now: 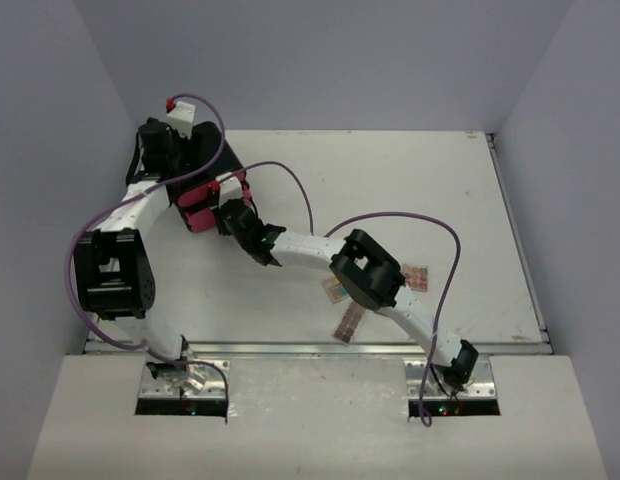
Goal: Organize the makeup
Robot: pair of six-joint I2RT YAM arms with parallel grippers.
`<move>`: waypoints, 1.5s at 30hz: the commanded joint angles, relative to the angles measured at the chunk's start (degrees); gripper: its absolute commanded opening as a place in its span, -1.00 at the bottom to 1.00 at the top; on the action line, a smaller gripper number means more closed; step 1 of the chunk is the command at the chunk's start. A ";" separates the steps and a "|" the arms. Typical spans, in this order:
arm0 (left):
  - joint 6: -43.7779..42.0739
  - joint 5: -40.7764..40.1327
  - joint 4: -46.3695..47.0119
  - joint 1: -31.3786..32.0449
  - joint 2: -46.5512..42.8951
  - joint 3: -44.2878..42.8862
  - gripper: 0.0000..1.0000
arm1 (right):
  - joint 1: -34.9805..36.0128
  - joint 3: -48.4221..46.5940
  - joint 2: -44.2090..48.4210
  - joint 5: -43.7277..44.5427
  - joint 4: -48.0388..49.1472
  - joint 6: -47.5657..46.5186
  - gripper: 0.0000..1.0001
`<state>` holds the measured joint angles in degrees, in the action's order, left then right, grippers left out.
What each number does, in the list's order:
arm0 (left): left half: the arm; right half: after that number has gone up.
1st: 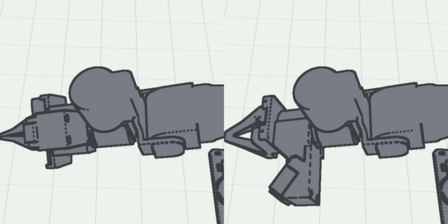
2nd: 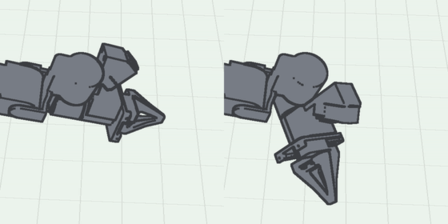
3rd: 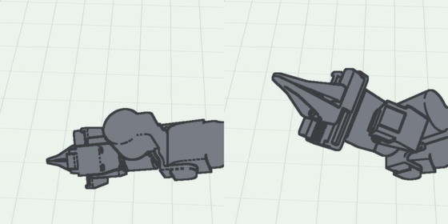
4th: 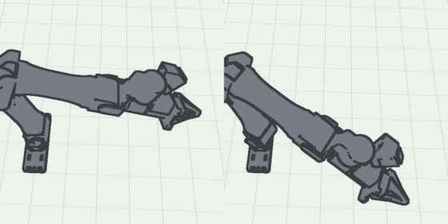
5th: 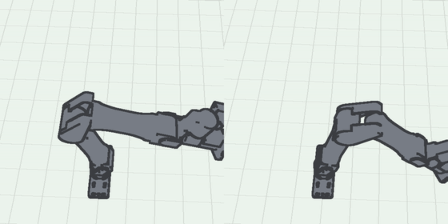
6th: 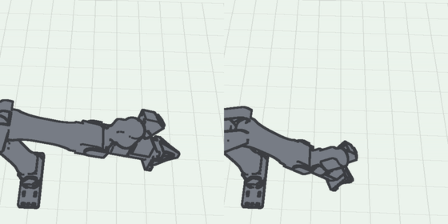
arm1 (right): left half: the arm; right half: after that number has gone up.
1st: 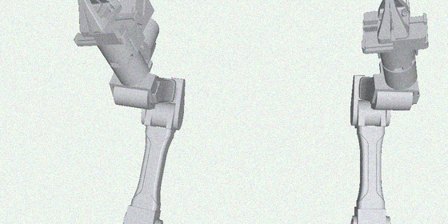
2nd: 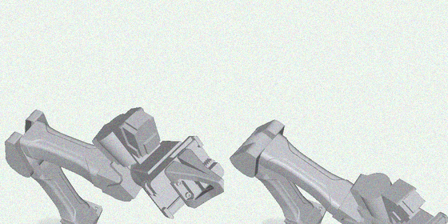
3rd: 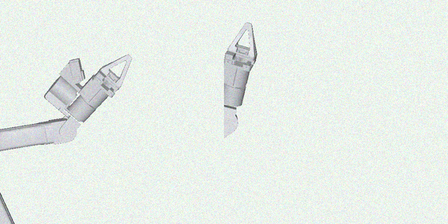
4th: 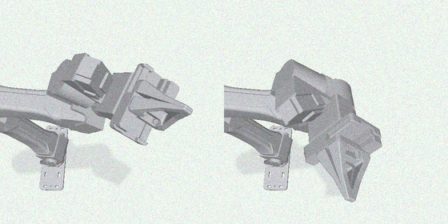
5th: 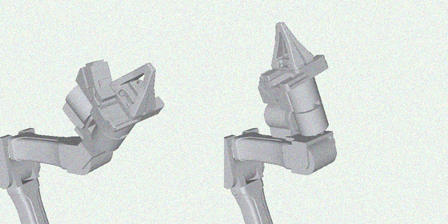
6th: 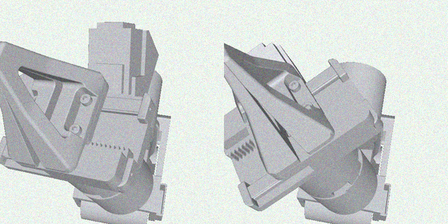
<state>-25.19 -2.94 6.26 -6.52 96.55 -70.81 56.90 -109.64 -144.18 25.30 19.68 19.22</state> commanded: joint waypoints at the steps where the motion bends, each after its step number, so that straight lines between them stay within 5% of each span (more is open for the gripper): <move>1: -0.21 1.53 -8.20 -0.86 3.64 2.42 0.41 | -0.74 -8.09 -1.79 1.51 11.59 -0.75 -0.31; 12: -0.32 1.62 -8.11 -0.93 4.33 2.43 0.40 | -1.29 -8.41 -3.88 4.23 15.21 -0.54 -0.13; 20: -0.56 1.50 -7.90 -1.01 4.64 2.37 0.40 | -0.22 9.89 4.75 2.47 18.43 3.52 0.16; 36: -0.39 1.80 -8.25 -1.45 5.34 1.84 0.40 | -0.24 -5.54 -6.34 1.68 3.77 7.73 0.09; 45: -0.27 2.06 -8.25 -1.65 5.84 1.78 0.40 | -0.22 -1.19 -5.56 1.60 5.54 9.19 0.06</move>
<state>-25.17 -1.85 9.69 -7.22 98.45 -70.94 56.40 -110.90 -150.47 25.40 23.30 27.32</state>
